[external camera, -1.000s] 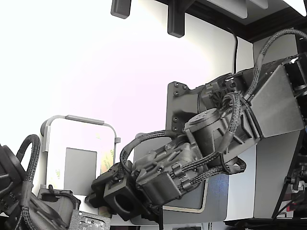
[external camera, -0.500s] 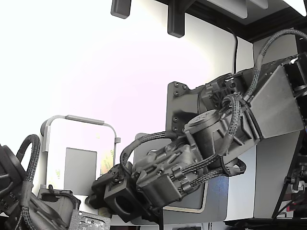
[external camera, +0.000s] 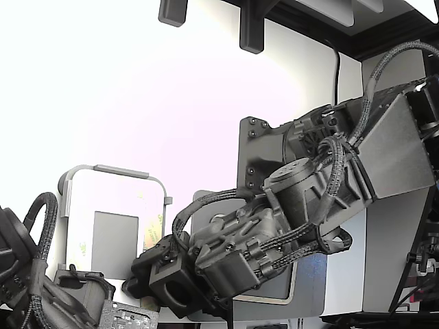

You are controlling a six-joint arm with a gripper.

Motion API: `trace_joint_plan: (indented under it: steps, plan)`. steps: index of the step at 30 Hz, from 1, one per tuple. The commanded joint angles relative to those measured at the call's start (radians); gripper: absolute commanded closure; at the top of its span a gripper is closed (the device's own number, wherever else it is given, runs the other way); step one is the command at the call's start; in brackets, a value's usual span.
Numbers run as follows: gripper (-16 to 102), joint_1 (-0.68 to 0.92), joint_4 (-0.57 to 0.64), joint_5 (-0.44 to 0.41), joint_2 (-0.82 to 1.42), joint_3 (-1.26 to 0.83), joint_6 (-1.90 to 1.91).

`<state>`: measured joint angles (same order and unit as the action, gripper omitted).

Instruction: Peel off protective film from adhesive tape.

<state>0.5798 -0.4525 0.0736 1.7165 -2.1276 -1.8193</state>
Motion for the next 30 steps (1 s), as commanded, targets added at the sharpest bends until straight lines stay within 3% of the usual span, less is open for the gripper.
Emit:
trace_joint_plan:
  steps: [1,30]
  plan:
    - [95,-0.006,0.008,-0.002,0.017,0.023,-0.005]
    - [95,0.012,-0.009,-0.017,0.026,0.02,0.003]
